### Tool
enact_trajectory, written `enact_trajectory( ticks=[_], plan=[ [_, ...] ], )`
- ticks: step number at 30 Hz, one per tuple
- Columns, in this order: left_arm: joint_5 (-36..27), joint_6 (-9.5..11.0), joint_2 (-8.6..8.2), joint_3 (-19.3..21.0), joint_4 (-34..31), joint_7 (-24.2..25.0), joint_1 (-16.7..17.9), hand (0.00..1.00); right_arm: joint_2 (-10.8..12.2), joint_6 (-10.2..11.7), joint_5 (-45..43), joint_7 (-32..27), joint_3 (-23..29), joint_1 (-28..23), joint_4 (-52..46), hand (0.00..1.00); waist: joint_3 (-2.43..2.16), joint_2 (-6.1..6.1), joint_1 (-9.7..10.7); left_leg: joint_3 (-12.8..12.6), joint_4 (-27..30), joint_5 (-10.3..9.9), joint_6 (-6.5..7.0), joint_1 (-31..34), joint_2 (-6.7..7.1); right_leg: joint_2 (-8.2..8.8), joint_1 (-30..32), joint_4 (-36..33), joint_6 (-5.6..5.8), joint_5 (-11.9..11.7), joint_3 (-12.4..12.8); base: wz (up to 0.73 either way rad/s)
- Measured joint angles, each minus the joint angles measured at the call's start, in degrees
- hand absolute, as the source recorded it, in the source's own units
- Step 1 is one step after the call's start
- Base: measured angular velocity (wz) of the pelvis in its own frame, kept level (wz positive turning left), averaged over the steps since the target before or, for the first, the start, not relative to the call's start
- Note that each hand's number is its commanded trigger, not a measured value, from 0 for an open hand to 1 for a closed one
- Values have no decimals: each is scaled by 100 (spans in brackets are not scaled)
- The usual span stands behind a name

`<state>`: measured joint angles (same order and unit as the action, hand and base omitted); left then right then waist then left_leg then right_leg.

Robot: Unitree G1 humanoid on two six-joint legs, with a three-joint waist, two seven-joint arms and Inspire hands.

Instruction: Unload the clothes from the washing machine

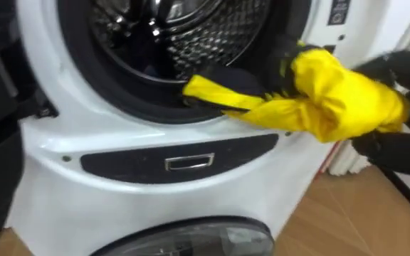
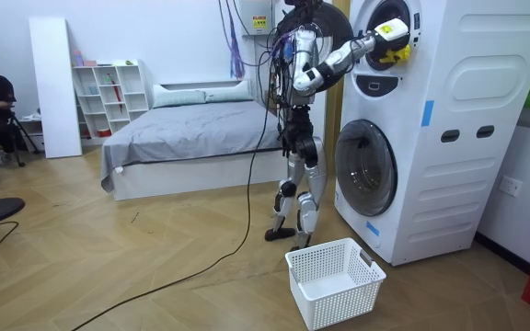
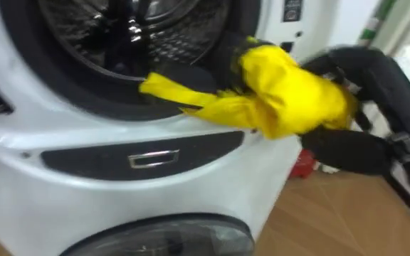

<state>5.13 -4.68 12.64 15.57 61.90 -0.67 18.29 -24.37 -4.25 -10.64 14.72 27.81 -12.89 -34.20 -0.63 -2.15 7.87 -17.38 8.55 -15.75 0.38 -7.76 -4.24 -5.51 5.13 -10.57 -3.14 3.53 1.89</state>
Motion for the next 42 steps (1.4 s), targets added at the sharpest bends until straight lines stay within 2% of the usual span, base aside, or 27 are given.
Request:
enact_trajectory(
  ticks=[1,3,4,6,8,9,11,12,16,20,24,29,30,32,34,35,37,38,39,41,42],
  plan=[
    [0,0,20,0,4,-1,-2,0,-1,-89,-98,-61,86,-99,88,100,9,-14,42,-163,1,0,-1,-24,1,-30,39,-26,2,-2,132,-51],
    [-3,-1,57,1,21,-1,6,0,0,-102,-144,-233,132,-269,235,100,8,-28,102,-379,0,-3,-6,-51,-1,-79,93,-35,2,-13,295,-59],
    [-7,0,77,0,46,-1,1,0,0,-143,-178,-307,159,-391,276,100,22,-24,164,-489,-1,-15,-27,-69,-7,-113,103,-33,4,-22,398,-51],
    [-5,-3,124,-1,95,-1,-5,0,0,-181,-172,-355,190,-490,410,100,24,-30,294,-616,-6,-28,-45,-94,-13,-176,155,-76,-3,-32,549,-46],
    [-2,6,210,0,181,-1,-80,0,-3,-197,-160,-402,320,-539,596,100,64,-66,440,-679,-17,-32,-50,-93,-13,-210,209,-112,-10,-48,623,-31],
    [-2,15,265,0,224,-1,-114,0,-3,-213,-168,-479,431,-562,726,100,66,-78,522,-750,-30,-41,-64,-89,-9,-235,238,-124,-14,-56,665,-25],
    [-3,15,321,0,229,0,-119,0,-4,-215,-216,-646,554,-566,914,100,69,-102,589,-817,-34,-52,-78,-84,-14,-285,294,-147,-23,-77,777,-35],
    [-6,15,339,-1,240,0,-118,0,-5,-228,-239,-742,609,-577,998,100,70,-110,619,-941,-34,-55,-83,-88,-13,-322,330,-166,-23,-93,878,-42],
    [-58,10,345,-11,282,0,-126,0,-5,-282,-276,-936,678,-710,1209,100,69,-106,724,-1173,-32,-102,-118,-96,-28,-434,424,-207,-27,-136,1102,-32],
    [-109,5,359,-36,349,-1,-134,0,-5,-282,-247,-1058,684,-840,1300,100,69,-91,782,-1320,-30,-154,-133,-86,-85,-524,514,-269,-30,-166,1230,-27],
    [-110,-11,377,-416,345,-2,-220,0,-3,-284,-131,-1095,648,-926,1375,100,84,-55,786,-1468,18,-198,-163,-87,-103,-590,558,-323,-37,-173,1367,-20],
    [-127,-20,379,-845,206,-2,-488,0,-3,-344,-89,-1103,73,-782,1701,100,87,9,651,-1670,115,-241,-167,52,-100,-662,735,-344,-18,-262,1600,-26],
    [-131,-19,377,-993,208,-2,-563,0,4,-335,-66,-1107,-104,-741,1818,100,64,79,610,-1705,133,-249,-162,131,-109,-665,811,-337,-9,-284,1597,-15],
    [-131,-17,370,-1195,196,-2,-686,0,6,-326,-55,-1123,-402,-531,2227,100,75,180,586,-1706,197,-272,-129,254,-105,-649,909,-333,17,-311,1613,-5],
    [-243,-18,346,-1350,238,-3,-810,0,6,-324,42,-1126,-640,-280,2821,100,77,333,531,-1701,239,-288,-110,373,-100,-629,1020,-353,32,-335,1611,0],
    [-358,5,332,-1499,239,-3,-849,0,11,-328,89,-1150,-743,-151,3190,100,58,424,436,-1693,248,-293,-100,442,-84,-619,1123,-421,38,-330,1590,0],
    [-524,41,328,-1697,244,-2,-859,0,35,-323,167,-1222,-924,191,3878,100,73,670,417,-1669,329,-305,-76,630,-46,-575,1334,-491,67,-310,1571,0],
    [-559,47,327,-1701,241,-1,-857,0,49,-304,217,-1236,-941,264,4056,100,82,720,402,-1652,340,-303,-72,678,-9,-562,1391,-527,73,-298,1565,4],
    [-564,41,319,-1712,224,2,-851,0,62,-270,351,-1345,-1034,430,4474,100,68,808,350,-1631,368,-300,-67,782,8,-543,1498,-557,80,-292,1553,7],
    [-565,47,317,-1760,205,0,-864,0,164,-269,430,-1551,-1189,687,5070,100,74,868,283,-1553,442,-290,-51,962,26,-504,1627,-626,85,-255,1519,16],
    [-568,69,309,-1812,187,-1,-870,0,231,-266,468,-1667,-1313,824,5347,100,63,891,281,-1505,465,-257,0,1095,54,-462,1745,-668,86,-239,1499,27]
  ],
)
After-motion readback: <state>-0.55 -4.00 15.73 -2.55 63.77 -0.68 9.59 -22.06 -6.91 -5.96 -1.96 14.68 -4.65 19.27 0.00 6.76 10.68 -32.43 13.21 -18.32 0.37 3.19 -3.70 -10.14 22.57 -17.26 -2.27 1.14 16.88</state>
